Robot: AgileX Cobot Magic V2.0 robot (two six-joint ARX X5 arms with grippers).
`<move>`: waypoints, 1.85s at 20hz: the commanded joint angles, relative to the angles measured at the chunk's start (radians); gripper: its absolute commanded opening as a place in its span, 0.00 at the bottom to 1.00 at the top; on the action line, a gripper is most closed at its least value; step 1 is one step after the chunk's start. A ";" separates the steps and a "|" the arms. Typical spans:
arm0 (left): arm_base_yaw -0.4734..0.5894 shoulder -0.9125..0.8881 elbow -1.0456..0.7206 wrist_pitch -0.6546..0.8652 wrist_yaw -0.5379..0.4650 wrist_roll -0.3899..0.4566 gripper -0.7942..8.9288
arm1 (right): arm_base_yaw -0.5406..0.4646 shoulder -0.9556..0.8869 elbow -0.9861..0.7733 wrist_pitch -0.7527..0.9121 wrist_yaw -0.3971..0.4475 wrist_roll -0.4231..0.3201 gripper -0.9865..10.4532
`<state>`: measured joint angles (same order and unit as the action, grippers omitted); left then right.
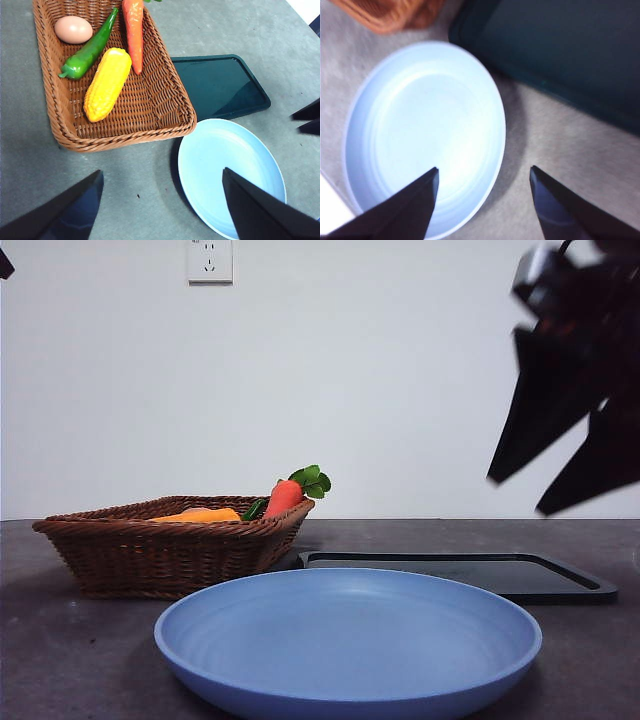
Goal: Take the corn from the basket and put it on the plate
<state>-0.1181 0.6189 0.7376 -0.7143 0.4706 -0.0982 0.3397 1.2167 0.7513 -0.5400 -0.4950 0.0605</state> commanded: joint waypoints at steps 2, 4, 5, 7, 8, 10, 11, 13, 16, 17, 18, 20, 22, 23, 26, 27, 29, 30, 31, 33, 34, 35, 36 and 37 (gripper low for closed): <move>-0.002 0.003 0.019 0.008 0.001 0.006 0.48 | 0.021 0.118 0.016 0.043 -0.003 0.011 0.35; -0.002 0.004 0.019 0.010 0.001 0.006 0.48 | 0.034 0.171 0.016 0.074 -0.003 0.011 0.35; -0.002 0.006 0.019 0.011 0.001 0.006 0.48 | 0.040 0.193 0.016 0.089 -0.003 0.012 0.35; -0.002 0.008 0.019 0.011 0.001 0.006 0.48 | 0.051 0.232 0.016 0.104 -0.003 0.014 0.34; -0.002 0.009 0.019 0.013 0.001 0.006 0.48 | 0.055 0.246 0.016 0.108 -0.003 0.014 0.33; -0.002 0.009 0.019 0.013 0.001 0.006 0.48 | 0.060 0.276 0.016 0.124 -0.003 0.014 0.32; -0.002 0.009 0.019 0.013 0.001 0.006 0.48 | 0.062 0.286 0.016 0.130 -0.003 0.014 0.32; -0.002 0.009 0.019 0.015 0.001 0.006 0.48 | 0.065 0.298 0.016 0.138 -0.003 0.018 0.30; -0.002 0.010 0.019 0.028 0.001 0.006 0.48 | 0.076 0.302 0.016 0.145 -0.003 0.018 0.22; -0.002 0.013 0.019 0.031 0.001 0.006 0.48 | 0.077 0.306 0.016 0.144 -0.004 0.020 0.21; -0.002 0.016 0.019 0.031 0.001 0.006 0.48 | 0.077 0.313 0.016 0.143 -0.004 0.032 0.21; -0.002 0.023 0.019 0.030 0.001 0.006 0.48 | 0.077 0.335 0.016 0.144 -0.005 0.040 0.21; -0.002 0.029 0.019 0.030 0.001 0.006 0.48 | 0.077 0.345 0.016 0.143 -0.003 0.041 0.17; -0.002 0.029 0.019 0.030 0.001 0.006 0.48 | 0.077 0.345 0.016 0.144 -0.003 0.040 0.14; -0.002 0.029 0.019 0.031 0.001 0.006 0.48 | 0.077 0.345 0.016 0.151 -0.003 0.042 0.09; -0.002 0.030 0.019 0.031 0.001 0.006 0.48 | 0.077 0.345 0.016 0.151 -0.003 0.043 0.09; -0.002 0.031 0.019 0.031 0.001 0.008 0.48 | 0.077 0.344 0.016 0.148 -0.003 0.047 0.09; -0.002 0.034 0.019 0.032 0.001 0.008 0.48 | 0.077 0.343 0.016 0.147 -0.004 0.054 0.09; -0.002 0.036 0.019 0.032 0.001 0.008 0.48 | 0.077 0.338 0.016 0.146 -0.004 0.061 0.09; -0.002 0.048 0.019 0.035 0.001 0.009 0.48 | 0.077 0.321 0.016 0.143 -0.004 0.067 0.09; -0.002 0.055 0.019 0.038 0.001 0.011 0.48 | 0.077 0.310 0.016 0.142 -0.003 0.072 0.09; -0.002 0.064 0.019 0.045 0.001 0.013 0.48 | 0.077 0.294 0.016 0.138 -0.003 0.077 0.09; -0.002 0.075 0.019 0.056 0.001 0.013 0.48 | 0.077 0.278 0.016 0.134 -0.003 0.085 0.09; -0.003 0.089 0.020 0.071 0.000 0.015 0.48 | 0.076 0.258 0.017 0.122 -0.004 0.091 0.09</move>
<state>-0.1184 0.6941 0.7376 -0.6598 0.4702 -0.0952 0.4110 1.4811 0.7574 -0.4137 -0.5030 0.1417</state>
